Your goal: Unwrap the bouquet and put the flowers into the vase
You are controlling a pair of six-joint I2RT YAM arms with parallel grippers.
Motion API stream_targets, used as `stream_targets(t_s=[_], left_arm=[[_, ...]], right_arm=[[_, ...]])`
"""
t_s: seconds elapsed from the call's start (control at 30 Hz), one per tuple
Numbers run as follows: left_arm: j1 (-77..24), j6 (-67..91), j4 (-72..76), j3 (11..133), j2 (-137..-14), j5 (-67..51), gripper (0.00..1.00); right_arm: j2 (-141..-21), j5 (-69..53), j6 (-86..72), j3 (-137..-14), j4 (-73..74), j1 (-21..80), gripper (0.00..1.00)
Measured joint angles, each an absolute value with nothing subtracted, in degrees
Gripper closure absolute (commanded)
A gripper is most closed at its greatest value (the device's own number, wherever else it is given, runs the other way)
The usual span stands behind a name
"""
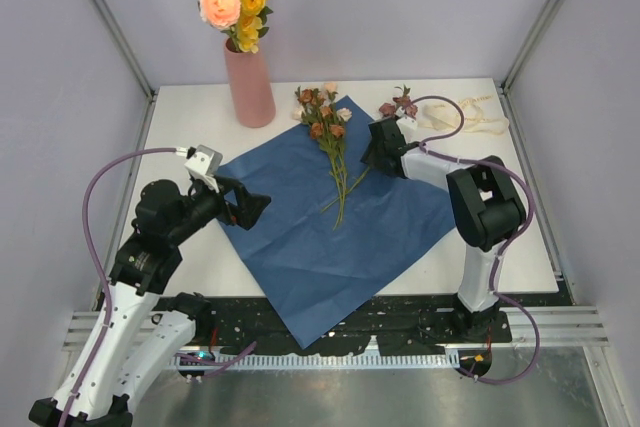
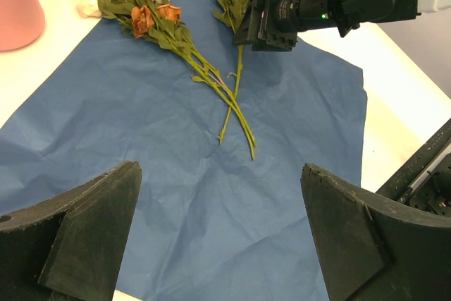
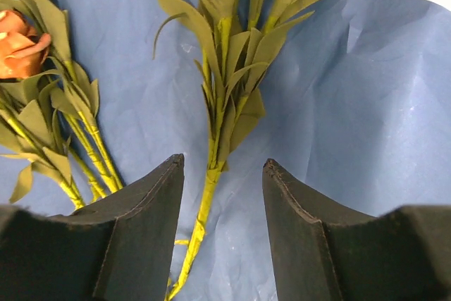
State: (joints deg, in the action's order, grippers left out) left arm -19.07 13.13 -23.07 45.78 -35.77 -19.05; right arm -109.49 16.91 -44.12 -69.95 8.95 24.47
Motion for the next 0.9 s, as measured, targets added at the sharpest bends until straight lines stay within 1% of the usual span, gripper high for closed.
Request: stream_targets(t_s=[0.13,0.2,0.23,0.3,0.37,0.4,0.43,0.47,0.5,0.53,0.73,0.9], left_arm=[[-19.1,13.1,-23.1,45.7,-35.8,-19.0,0.00],[-19.1,13.0,-23.1,45.6,-35.8,-19.0,0.00],[-19.1,13.0,-23.1,45.6,-35.8,-19.0,0.00],[-19.1,13.0,-23.1,45.6,-35.7,-19.0,0.00],[-19.1,13.0,-23.1,45.6,-35.3,-19.0,0.00],[-19.1,13.0,-23.1,45.6,-35.3,-19.0,0.01],[-19.1,13.0,-23.1,45.6,-35.3,-19.0,0.00],[-19.1,13.0,-23.1,45.5,-35.3,-19.0,0.01],[-19.1,13.0,-23.1,45.5,-35.2,-19.0,0.00],[-19.1,13.0,-23.1,45.5,-35.2,-19.0,0.01],[-19.1,13.0,-23.0,45.5,-35.2,-19.0,0.01],[-19.1,13.0,-23.0,45.4,-35.2,-19.1,0.01]], right_arm=[[-111.7,15.8,-44.7,-70.1,7.6,23.9,0.50],[-112.4,15.2,-45.0,-70.8,7.1,23.7,0.55],[-112.6,15.1,-45.2,-71.1,6.7,23.7,0.57],[-112.9,14.9,-45.5,-71.2,6.1,23.6,0.63],[-113.1,14.9,-45.6,-71.2,6.0,23.6,0.73],[-113.1,14.9,-45.6,-71.2,6.0,23.5,0.79],[-113.1,14.9,-45.6,-71.2,5.9,23.5,0.82],[-113.1,15.0,-45.7,-71.2,5.7,23.5,0.87],[-113.1,15.0,-45.5,-71.2,5.4,23.5,0.89],[-113.1,15.2,-45.3,-71.1,4.7,23.5,0.95],[-110.6,15.8,-43.5,-67.9,0.5,23.5,0.95],[-105.4,19.6,-39.7,-67.7,0.2,24.3,0.94]])
